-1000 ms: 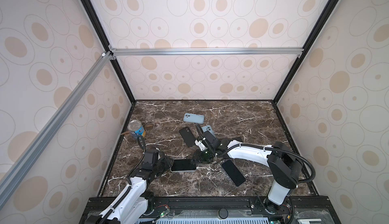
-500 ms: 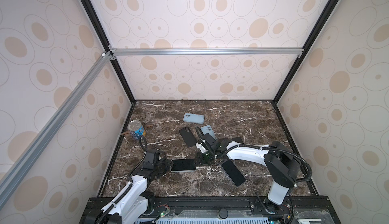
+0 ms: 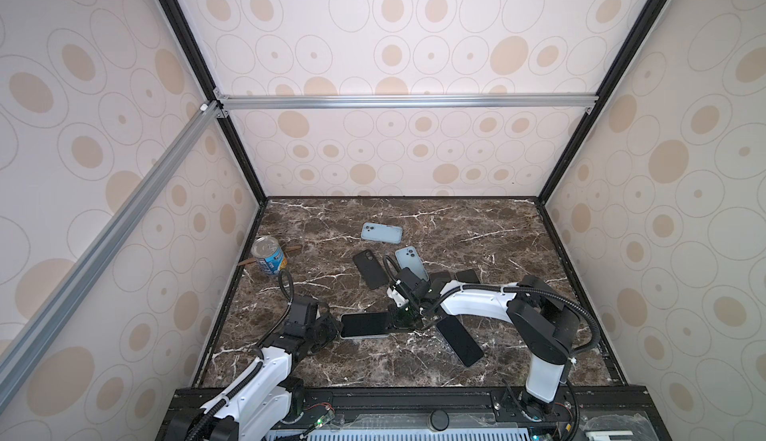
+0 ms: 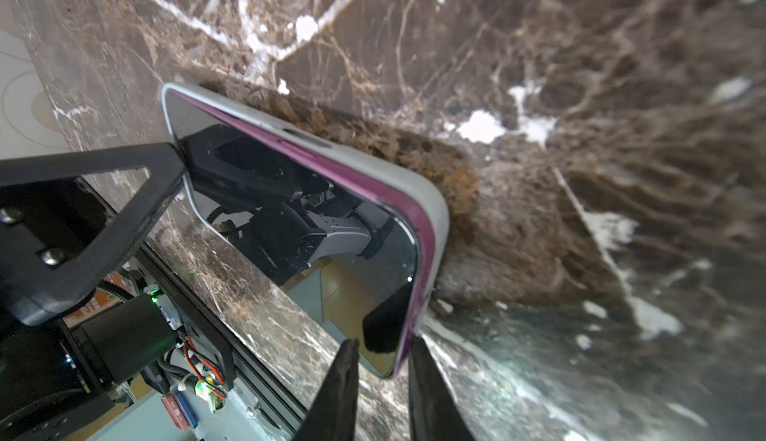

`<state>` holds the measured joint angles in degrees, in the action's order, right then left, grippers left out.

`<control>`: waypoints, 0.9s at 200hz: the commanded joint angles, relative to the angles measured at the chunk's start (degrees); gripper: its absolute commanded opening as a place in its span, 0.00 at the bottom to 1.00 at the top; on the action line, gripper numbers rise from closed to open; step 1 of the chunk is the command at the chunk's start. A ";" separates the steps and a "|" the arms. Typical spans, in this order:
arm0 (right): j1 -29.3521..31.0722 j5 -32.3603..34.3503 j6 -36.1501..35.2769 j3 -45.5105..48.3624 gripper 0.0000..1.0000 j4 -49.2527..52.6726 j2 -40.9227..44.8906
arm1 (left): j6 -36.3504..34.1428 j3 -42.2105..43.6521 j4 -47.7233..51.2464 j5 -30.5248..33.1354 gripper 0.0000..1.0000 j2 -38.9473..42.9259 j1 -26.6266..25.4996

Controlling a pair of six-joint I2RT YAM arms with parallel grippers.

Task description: Put the phone into the phone case

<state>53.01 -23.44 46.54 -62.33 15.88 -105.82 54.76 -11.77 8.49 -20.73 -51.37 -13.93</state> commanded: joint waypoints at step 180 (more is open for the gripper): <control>3.66 2.61 -1.90 -2.34 0.09 4.04 -12.43 | 5.40 6.25 -1.55 -0.29 0.13 0.86 -5.75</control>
<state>52.45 -24.62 45.54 -66.78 21.91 -109.80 58.48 -8.19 3.51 -16.03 -48.88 -17.47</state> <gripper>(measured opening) 0.126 0.133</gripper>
